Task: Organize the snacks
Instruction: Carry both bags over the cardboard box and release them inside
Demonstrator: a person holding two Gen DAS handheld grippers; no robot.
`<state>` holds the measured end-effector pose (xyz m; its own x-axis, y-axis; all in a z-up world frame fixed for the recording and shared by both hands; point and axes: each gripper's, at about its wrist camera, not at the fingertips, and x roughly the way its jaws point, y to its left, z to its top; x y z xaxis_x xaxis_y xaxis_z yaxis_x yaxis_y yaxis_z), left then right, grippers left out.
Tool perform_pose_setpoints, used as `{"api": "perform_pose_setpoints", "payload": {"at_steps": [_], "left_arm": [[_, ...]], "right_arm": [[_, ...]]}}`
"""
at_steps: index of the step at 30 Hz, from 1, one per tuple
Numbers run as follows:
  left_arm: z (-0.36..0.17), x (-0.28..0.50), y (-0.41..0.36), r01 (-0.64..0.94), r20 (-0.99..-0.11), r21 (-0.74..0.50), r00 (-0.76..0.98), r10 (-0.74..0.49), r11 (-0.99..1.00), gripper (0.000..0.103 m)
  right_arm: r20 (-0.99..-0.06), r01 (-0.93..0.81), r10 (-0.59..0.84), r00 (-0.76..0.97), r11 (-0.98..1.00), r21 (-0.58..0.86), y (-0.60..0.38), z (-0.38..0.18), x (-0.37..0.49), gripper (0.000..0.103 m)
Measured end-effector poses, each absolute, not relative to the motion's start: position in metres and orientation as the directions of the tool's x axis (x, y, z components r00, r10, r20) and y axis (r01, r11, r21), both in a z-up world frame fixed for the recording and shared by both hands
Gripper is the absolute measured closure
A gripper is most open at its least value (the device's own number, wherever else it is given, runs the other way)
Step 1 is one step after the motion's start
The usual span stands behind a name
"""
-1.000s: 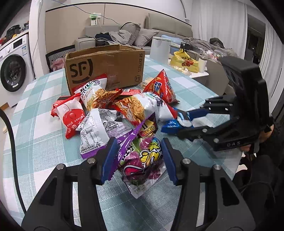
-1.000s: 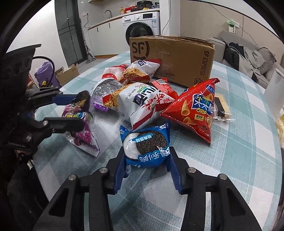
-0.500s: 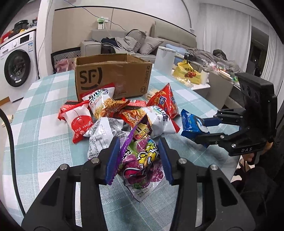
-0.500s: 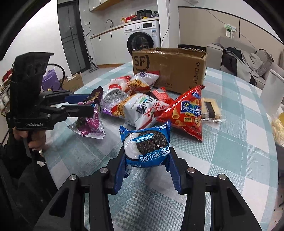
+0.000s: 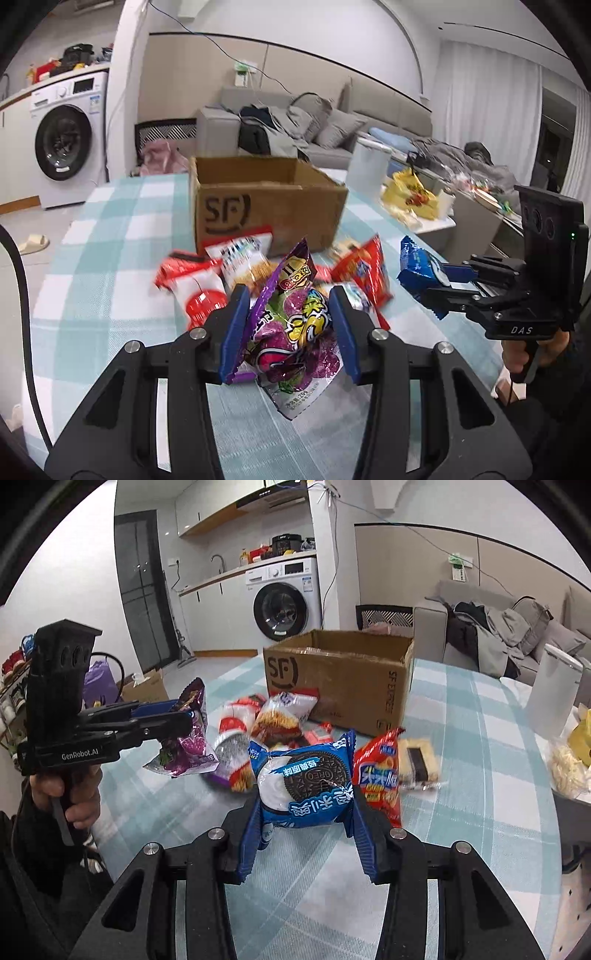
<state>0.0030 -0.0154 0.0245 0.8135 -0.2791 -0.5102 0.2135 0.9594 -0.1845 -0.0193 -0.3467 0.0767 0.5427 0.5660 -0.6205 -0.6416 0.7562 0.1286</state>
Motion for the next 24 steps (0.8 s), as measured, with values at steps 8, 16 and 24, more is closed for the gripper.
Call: {"api": "perform_pose_setpoints", "payload": {"at_steps": [8, 16, 24], "left_arm": [[0.052, 0.021, -0.011, 0.172, -0.457, -0.165, 0.859, -0.23, 0.971, 0.061], [0.072, 0.046, -0.008, 0.131, -0.431, -0.155, 0.883, -0.186, 0.979, 0.061], [0.086, 0.079, -0.001, 0.097, -0.419, -0.165, 0.894, -0.158, 0.982, 0.061]], "right_arm": [[-0.586, -0.598, 0.562, 0.584, 0.786, 0.159, -0.346, 0.099, 0.005, 0.058], [-0.566, -0.582, 0.563, 0.602, 0.795, 0.171, -0.34, 0.118, 0.031, 0.058], [-0.556, -0.575, 0.56, 0.614, 0.8, 0.171, -0.33, 0.133, 0.058, 0.058]]}}
